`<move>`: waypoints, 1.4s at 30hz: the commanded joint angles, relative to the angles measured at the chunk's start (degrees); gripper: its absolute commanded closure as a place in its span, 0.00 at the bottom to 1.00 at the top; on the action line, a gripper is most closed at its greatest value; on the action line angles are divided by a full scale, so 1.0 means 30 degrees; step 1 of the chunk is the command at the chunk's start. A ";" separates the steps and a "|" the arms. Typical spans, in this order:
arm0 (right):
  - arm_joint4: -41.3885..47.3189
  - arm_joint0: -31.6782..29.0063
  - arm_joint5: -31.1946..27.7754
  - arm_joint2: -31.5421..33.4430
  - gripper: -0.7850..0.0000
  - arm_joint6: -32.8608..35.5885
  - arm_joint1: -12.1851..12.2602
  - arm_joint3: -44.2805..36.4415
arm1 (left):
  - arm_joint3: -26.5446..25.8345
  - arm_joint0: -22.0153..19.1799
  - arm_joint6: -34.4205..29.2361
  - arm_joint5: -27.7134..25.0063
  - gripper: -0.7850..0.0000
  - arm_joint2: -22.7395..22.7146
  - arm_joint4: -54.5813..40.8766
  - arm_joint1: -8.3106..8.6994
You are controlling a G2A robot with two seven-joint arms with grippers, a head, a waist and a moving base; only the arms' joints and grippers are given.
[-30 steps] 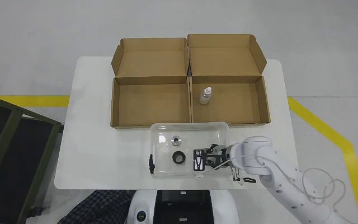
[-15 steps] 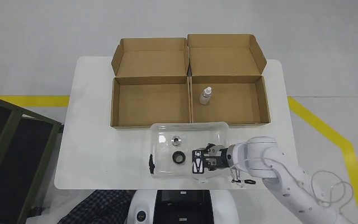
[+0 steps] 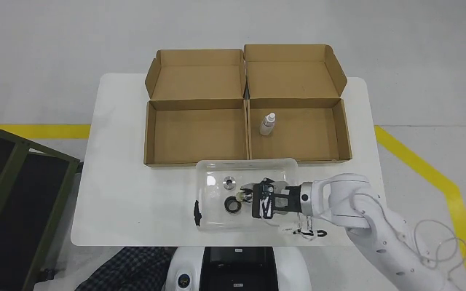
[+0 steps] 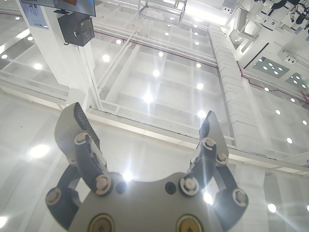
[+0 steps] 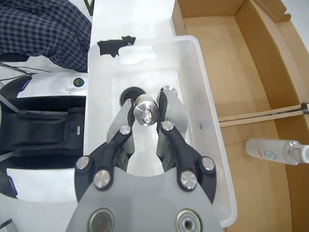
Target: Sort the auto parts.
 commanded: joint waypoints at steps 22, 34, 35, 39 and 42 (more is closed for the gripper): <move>0.1947 -0.2059 0.0182 0.3501 1.00 -1.0517 -0.0039 0.0021 | 0.0000 0.0000 0.0000 0.0000 0.00 0.0000 0.0000 0.0000; 0.4129 -0.3225 0.1020 0.5803 1.00 -1.3328 -0.0082 0.0353 | 0.0000 0.0000 0.0000 0.0000 0.00 0.0000 0.0000 0.0000; 0.4317 -0.3301 0.1034 0.5977 1.00 -1.3449 -0.0085 0.0352 | 0.0000 0.0000 0.0000 0.0000 0.00 0.0000 0.0000 0.0000; 0.4678 -0.3491 0.0833 0.6646 1.00 -1.3610 -0.0078 0.0184 | 0.0000 0.0000 0.0000 0.0000 0.00 0.0000 0.0000 0.0000; 0.5072 -0.3613 0.0813 0.7106 1.00 -1.3754 -0.0086 0.0124 | 0.0000 0.0000 0.0000 0.0000 0.00 0.0000 0.0000 0.0000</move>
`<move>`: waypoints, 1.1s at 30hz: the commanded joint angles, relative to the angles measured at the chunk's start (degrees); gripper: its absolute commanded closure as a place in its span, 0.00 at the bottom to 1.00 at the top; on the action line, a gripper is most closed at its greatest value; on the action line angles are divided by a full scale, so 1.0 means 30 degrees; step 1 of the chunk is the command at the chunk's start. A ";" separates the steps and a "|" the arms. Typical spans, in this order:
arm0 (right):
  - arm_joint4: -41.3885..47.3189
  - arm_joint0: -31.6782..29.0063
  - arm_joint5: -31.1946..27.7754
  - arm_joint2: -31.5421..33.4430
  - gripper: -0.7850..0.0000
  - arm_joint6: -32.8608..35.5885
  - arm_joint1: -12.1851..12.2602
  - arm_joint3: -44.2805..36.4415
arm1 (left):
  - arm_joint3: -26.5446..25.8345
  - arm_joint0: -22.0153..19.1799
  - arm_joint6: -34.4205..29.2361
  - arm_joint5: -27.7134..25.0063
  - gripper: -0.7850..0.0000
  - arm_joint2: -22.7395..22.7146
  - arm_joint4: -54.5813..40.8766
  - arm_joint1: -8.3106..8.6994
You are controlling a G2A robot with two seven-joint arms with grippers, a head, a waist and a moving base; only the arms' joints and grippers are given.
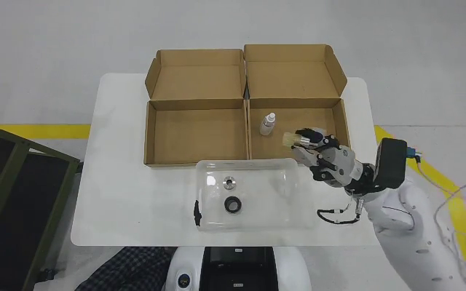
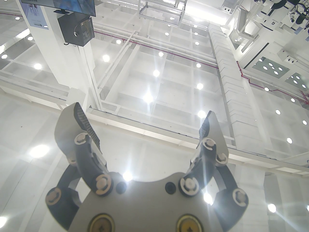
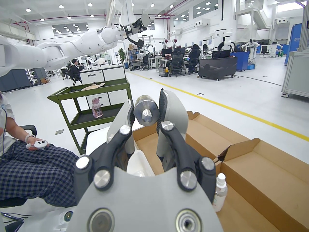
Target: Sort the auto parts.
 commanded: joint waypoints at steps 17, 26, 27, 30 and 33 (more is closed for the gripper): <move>0.1467 -0.0270 -0.0419 0.1342 1.00 -0.0642 -0.0201 0.0298 | 0.0000 0.0000 0.0000 0.0000 0.00 0.0000 0.0000 0.0000; 0.1294 -0.0398 -0.0191 0.1619 1.00 -0.0314 -0.0314 0.0259 | 0.0000 0.0000 0.0000 0.0000 0.00 0.0000 0.0000 0.0000; 0.1283 -0.0371 -0.0177 0.1614 1.00 -0.0264 -0.0328 0.0299 | 0.0000 0.0000 0.0000 0.0000 0.00 0.0000 0.0000 0.0000; 0.1220 -0.0315 -0.0071 0.1629 1.00 -0.0087 -0.0367 0.0434 | 0.0000 0.0000 0.0000 0.0000 0.00 0.0000 0.0000 0.0000; 0.1151 -0.0298 0.0048 0.1627 1.00 0.0038 -0.0410 0.0574 | 0.0000 0.0000 0.0000 0.0000 0.00 0.0000 0.0000 0.0000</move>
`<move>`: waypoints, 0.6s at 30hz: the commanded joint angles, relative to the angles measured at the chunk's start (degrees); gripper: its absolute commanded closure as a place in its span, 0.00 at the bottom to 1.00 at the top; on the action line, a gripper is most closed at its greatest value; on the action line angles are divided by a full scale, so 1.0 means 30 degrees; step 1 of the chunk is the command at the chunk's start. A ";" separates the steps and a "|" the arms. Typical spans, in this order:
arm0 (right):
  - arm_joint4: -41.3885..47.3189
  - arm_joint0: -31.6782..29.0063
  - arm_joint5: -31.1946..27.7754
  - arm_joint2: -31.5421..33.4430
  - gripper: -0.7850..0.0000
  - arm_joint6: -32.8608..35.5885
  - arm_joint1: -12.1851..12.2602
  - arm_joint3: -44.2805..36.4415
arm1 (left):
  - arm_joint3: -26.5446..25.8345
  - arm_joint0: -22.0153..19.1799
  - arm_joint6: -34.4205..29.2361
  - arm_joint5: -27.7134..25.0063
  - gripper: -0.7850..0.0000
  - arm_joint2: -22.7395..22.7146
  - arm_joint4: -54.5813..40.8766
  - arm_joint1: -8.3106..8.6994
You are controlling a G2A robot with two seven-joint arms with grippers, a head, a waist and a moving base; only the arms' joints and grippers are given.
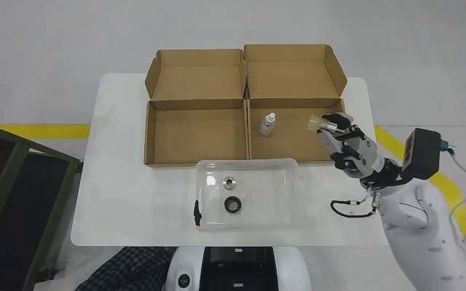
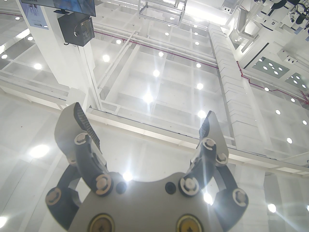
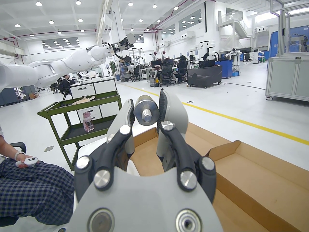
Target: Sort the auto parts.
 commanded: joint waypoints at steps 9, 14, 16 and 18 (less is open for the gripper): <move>-0.0972 0.0306 0.0597 -0.0347 1.00 0.1496 -0.0100 0.0576 | 0.0000 0.0000 0.0000 0.0000 0.00 0.0000 0.0000 0.0000; -0.1740 0.0523 0.1075 -0.0612 1.00 0.2789 -0.0119 0.1100 | 0.0000 0.0000 0.0000 0.0000 0.00 0.0000 0.0000 0.0000; -0.2111 0.0602 0.1304 -0.0664 1.00 0.3401 -0.0114 0.1321 | 0.0000 0.0000 0.0000 0.0000 0.00 0.0000 0.0000 0.0000; -0.2397 0.0664 0.1475 -0.0699 1.00 0.3943 -0.0107 0.1497 | 0.0000 0.0000 0.0000 0.0000 0.00 0.0000 0.0000 0.0000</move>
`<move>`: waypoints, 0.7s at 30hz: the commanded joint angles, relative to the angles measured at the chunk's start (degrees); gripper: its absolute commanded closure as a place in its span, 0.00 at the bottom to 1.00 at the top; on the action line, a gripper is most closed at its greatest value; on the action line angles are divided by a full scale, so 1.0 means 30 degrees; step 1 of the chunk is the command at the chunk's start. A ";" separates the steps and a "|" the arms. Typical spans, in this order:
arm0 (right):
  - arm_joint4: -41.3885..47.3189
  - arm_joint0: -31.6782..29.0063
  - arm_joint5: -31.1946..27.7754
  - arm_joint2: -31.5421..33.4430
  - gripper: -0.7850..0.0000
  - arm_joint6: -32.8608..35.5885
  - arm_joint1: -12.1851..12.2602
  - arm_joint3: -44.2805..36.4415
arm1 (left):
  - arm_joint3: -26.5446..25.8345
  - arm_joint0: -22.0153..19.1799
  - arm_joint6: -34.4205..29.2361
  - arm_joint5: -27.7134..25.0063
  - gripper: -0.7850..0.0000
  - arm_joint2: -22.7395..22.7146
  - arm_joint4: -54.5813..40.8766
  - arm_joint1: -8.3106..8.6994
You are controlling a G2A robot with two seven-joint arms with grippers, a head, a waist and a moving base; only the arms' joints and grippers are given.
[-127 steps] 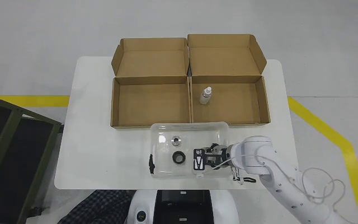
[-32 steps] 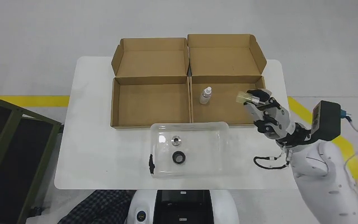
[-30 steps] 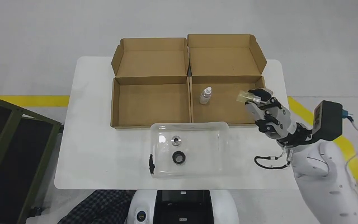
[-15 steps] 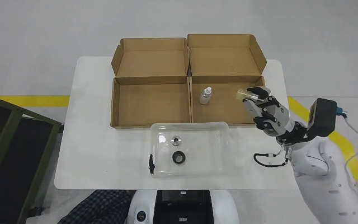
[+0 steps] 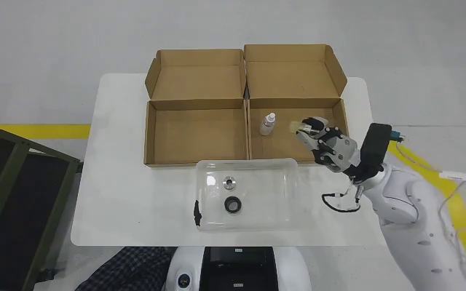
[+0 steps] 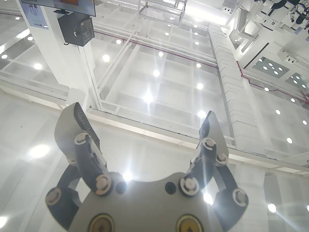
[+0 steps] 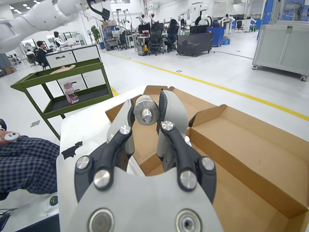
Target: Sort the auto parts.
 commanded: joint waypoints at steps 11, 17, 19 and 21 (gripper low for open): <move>-0.1016 0.0567 0.0892 -0.0018 1.00 0.2951 0.0060 0.1128 | 0.0000 0.0000 0.0000 0.0000 0.00 0.0000 0.0000 0.0000; -0.2023 0.1366 0.1520 -0.0441 1.00 0.5038 0.0079 0.1713 | 0.0000 0.0000 0.0000 0.0000 0.00 0.0000 0.0000 0.0000; -0.2322 0.1806 0.1817 -0.0700 1.00 0.5766 0.0064 0.2013 | 0.0000 0.0000 0.0000 0.0000 0.00 0.0000 0.0000 0.0000; -0.2544 0.2319 0.2127 -0.1000 1.00 0.6452 0.0036 0.2431 | 0.0000 0.0000 0.0000 0.0000 0.00 0.0000 0.0000 0.0000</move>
